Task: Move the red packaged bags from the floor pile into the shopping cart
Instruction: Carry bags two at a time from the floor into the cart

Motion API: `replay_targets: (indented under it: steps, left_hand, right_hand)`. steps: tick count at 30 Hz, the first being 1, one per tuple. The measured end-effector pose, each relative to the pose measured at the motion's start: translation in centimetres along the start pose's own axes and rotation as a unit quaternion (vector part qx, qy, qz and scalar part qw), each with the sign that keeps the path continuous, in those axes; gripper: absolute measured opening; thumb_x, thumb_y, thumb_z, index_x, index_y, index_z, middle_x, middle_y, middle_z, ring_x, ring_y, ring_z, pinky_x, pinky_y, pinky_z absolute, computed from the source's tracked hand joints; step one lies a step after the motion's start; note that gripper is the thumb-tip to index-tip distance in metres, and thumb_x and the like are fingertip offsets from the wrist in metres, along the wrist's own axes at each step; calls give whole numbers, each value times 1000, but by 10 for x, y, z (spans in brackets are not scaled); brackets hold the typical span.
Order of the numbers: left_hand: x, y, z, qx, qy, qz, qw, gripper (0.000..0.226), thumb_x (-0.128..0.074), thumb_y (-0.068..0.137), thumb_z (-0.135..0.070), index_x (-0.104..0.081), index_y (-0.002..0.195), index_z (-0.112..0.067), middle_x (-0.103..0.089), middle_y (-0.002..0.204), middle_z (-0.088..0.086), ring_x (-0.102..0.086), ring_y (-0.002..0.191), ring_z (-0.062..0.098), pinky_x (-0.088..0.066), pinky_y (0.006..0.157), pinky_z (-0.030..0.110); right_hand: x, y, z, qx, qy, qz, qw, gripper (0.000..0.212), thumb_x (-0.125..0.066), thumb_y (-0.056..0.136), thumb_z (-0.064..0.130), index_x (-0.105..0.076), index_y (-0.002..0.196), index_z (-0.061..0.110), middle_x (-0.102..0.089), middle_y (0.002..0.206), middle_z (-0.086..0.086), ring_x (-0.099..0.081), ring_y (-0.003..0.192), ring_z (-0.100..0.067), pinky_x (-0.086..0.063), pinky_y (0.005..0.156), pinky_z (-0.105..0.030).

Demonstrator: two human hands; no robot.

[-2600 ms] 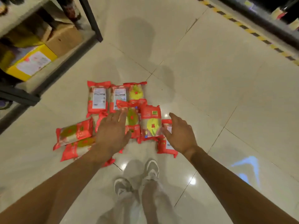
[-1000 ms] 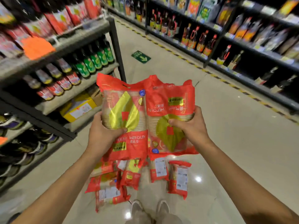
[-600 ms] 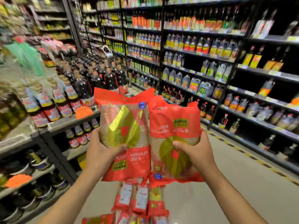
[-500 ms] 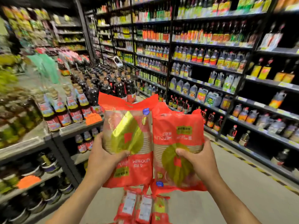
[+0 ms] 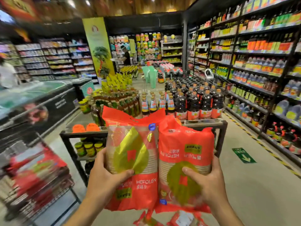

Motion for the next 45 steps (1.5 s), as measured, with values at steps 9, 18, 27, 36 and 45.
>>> replay_targets:
  steps: [9, 18, 27, 36, 45]
  left_hand:
    - [174, -68, 9, 0, 60, -210, 976, 88, -88, 30, -53, -56, 111, -38, -72, 105, -13, -68, 88, -3, -55, 83, 37]
    - [339, -152, 29, 25, 66, -328, 942, 102, -92, 33, -50, -52, 125, -33, -69, 114, -12, -70, 99, 9, -58, 89, 44]
    - [475, -230, 46, 30, 64, -391, 918, 98, -101, 50, -29, -49, 133, -28, -66, 121, -7, -67, 103, 13, -57, 85, 39]
    - [559, -240, 73, 44, 85, -435, 895, 83, -97, 60, -20, -48, 126, -32, -64, 118, -10, -65, 103, 10, -56, 86, 38]
    - [640, -190, 103, 81, 137, -466, 871, 88, -95, 61, -30, -46, 134, -32, -62, 122, -10, -63, 104, 11, -58, 85, 40]
  right_hand:
    - [-168, -61, 26, 8, 7, 203, 979, 105, -96, 23, 54, -57, 118, 35, -76, 104, 4, -73, 94, -19, -59, 88, -51]
    - [-298, -184, 57, 51, 5, 331, 942, 79, -100, 51, 30, -53, 114, 35, -70, 110, 4, -70, 98, -18, -59, 87, -49]
    - [-402, -308, 68, 93, -3, 392, 915, 71, -99, 58, 25, -52, 108, 45, -69, 109, 11, -70, 98, -12, -59, 89, -50]
    - [-491, -362, 68, 86, -1, 429, 899, 95, -93, 43, 50, -52, 127, 36, -68, 115, 10, -70, 102, -12, -60, 88, -48]
    - [-618, -368, 45, 82, 22, 470, 879, 69, -98, 60, 25, -52, 110, 41, -69, 107, 10, -69, 94, -8, -60, 88, -45]
Point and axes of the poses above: each hand's wrist, its own y-axis towards the middle knuckle, its own x-axis out of the back of the hand, z = x × y, the point moved 1 cm from there along y, towards the middle knuckle
